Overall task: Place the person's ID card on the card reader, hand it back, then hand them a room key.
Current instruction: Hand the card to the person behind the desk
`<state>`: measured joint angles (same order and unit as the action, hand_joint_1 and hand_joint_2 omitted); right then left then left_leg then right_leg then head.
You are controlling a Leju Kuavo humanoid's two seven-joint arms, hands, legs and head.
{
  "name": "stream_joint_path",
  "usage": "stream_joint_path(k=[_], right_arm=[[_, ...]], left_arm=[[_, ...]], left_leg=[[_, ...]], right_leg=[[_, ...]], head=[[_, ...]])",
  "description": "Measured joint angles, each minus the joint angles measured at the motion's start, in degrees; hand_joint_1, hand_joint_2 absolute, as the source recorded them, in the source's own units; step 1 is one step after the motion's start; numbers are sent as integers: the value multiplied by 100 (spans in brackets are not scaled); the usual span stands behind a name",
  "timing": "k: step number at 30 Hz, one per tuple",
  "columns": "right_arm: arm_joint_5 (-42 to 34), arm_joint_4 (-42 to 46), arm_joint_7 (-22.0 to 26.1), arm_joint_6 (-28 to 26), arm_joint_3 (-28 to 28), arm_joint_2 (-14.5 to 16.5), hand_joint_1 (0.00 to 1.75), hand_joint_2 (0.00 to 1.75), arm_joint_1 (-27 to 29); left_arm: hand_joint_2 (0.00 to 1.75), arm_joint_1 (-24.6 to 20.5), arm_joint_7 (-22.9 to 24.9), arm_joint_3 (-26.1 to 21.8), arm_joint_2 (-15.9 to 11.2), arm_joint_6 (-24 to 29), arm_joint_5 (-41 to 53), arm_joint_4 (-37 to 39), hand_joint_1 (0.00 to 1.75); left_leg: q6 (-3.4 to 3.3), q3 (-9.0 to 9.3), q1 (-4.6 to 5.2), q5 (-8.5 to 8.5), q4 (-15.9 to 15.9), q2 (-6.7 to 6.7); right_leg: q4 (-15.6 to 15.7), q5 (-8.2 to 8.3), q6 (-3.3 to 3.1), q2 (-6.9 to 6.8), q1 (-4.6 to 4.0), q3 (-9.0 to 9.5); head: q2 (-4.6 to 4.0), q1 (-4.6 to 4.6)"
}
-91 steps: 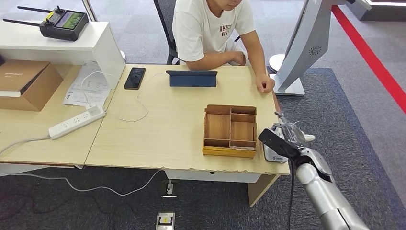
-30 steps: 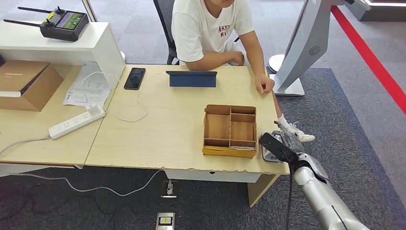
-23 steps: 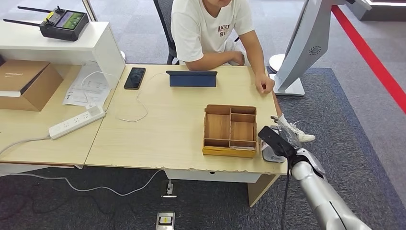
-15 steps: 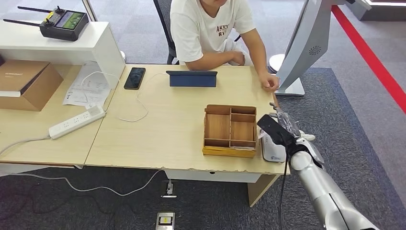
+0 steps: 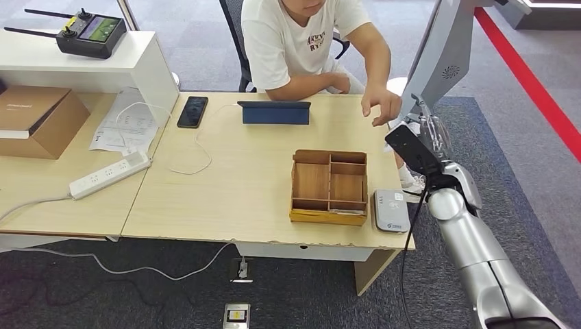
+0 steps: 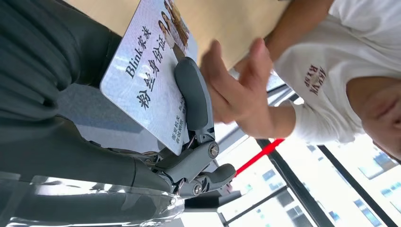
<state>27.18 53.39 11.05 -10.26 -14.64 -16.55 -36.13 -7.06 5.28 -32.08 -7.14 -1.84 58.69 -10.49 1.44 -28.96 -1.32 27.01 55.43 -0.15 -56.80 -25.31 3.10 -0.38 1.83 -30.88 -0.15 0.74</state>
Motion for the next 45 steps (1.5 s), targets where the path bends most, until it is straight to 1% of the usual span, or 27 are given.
stream_joint_path(k=[4,8,11,15,24,25,28,29,39,43,45], right_arm=[[365,297,-103,-75,47,-6,175,175,-118],[794,281,-22,-387,50,30,175,175,-347],[951,44,154,-607,50,95,175,175,-622],[992,-390,278,-704,50,180,175,175,-920],[1161,-1158,256,-737,32,369,175,175,-1279],[1169,-1229,254,-743,30,387,146,175,-1310],[1172,-1434,261,-757,21,430,15,175,-1372],[1166,-1494,265,-761,19,440,0,175,-1382],[845,-1800,390,-780,34,467,0,175,-1406],[492,-1814,447,-523,79,472,0,0,-1408],[111,-1782,450,-178,119,483,0,0,-1405]], left_arm=[[0,-1,-37,2,13,-3,103,0,0],[0,-2,-99,2,33,1,174,0,0],[0,-7,-161,3,53,9,231,0,0],[0,-7,-214,4,69,9,332,0,0],[0,-8,-220,7,97,33,413,0,0],[0,-8,-220,8,103,41,424,0,0],[0,-7,-220,11,119,57,447,0,0],[0,-7,-218,13,124,58,455,0,0],[0,-2,-205,47,146,68,460,0,0],[0,-1,-215,54,146,68,457,0,0],[0,-1,-206,54,148,68,431,0,0]], left_leg=[[0,0,0,0,0,0],[0,-2,0,0,0,0],[0,-1,0,0,0,1],[0,-2,0,0,0,0],[0,-6,-1,0,0,0],[0,-6,-1,0,0,0],[0,-9,-1,0,0,-1],[0,-11,0,0,0,-1],[0,-25,0,1,1,-2],[0,-24,0,1,1,-1],[0,-23,0,0,1,-1]], right_leg=[[0,0,0,0,0,0],[0,0,0,0,0,0],[0,0,0,0,0,0],[0,0,0,0,0,0],[0,0,0,0,-1,-3],[0,0,0,0,-1,-4],[0,0,0,0,-1,-6],[0,0,0,-1,-1,-8],[0,0,0,0,-1,-24],[0,0,0,0,-1,-22],[0,1,0,0,-1,-22]], head=[[0,-1],[0,0],[0,-1],[0,0],[0,0],[0,0],[0,-1],[0,-1],[0,0],[0,-1],[0,0]])
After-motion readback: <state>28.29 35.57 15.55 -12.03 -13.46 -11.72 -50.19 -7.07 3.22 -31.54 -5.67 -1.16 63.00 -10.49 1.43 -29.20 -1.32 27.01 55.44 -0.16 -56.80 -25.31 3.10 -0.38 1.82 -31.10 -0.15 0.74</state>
